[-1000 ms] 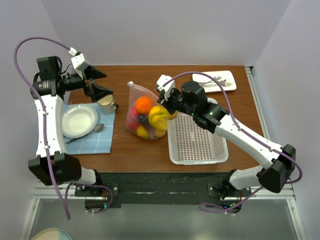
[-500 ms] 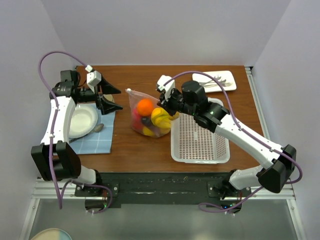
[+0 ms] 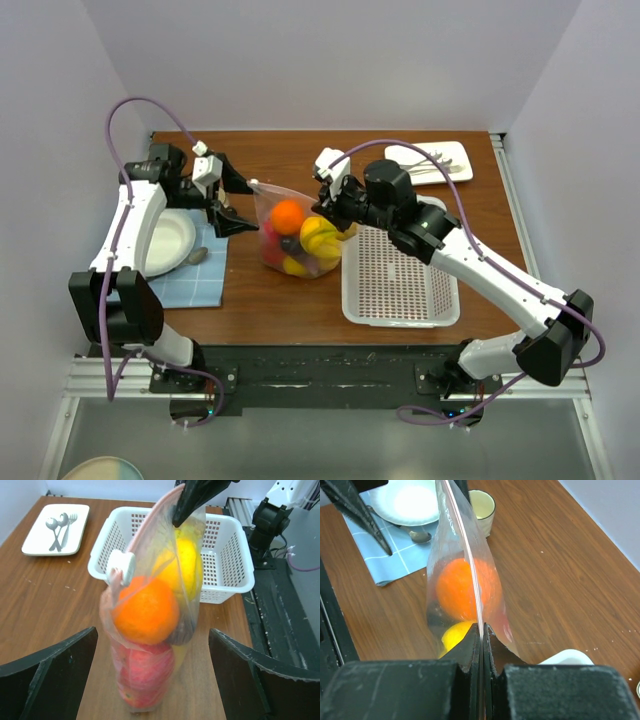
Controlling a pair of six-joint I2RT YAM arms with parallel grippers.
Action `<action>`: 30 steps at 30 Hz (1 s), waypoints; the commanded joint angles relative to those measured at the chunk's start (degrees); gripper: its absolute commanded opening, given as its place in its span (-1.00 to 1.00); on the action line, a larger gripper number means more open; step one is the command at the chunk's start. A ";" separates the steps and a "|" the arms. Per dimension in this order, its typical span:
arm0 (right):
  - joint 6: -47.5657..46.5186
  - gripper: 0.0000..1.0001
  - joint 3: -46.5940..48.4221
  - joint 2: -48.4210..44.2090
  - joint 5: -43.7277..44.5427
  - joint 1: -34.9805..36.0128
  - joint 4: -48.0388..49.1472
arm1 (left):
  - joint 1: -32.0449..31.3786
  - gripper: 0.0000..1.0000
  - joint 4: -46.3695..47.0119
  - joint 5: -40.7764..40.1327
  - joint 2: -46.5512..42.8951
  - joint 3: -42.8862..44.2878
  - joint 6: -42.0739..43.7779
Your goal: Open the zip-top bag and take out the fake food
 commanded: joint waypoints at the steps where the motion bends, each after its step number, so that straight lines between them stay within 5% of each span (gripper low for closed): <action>1: 2.02 -1.00 3.73 -0.63 -2.72 0.08 4.98 | -0.11 0.94 -6.57 14.25 2.07 7.17 8.44; 8: 3.08 -1.00 3.03 -0.55 -3.60 0.08 5.94 | -1.33 0.74 -6.57 14.34 4.54 10.17 7.21; 11: 3.69 -1.00 2.33 -0.46 -3.78 0.16 7.08 | -2.13 0.27 -6.57 14.25 4.89 10.52 7.57; 12: 4.04 -1.00 2.32 -0.37 -3.78 0.08 7.18 | -2.21 -0.06 -6.57 14.25 5.24 10.70 7.05; 15: 4.75 -1.00 2.15 -0.19 -4.39 0.08 7.79 | -2.30 -0.41 -6.74 14.25 6.82 12.89 4.60; 26: 5.98 -1.00 -3.39 -1.42 -4.84 0.16 9.81 | -2.21 -0.41 -6.83 14.17 5.43 15.45 2.29; 30: 4.75 -0.80 -3.04 -1.60 -5.18 0.08 9.20 | -2.30 -0.78 -3.42 14.16 4.46 13.34 -0.06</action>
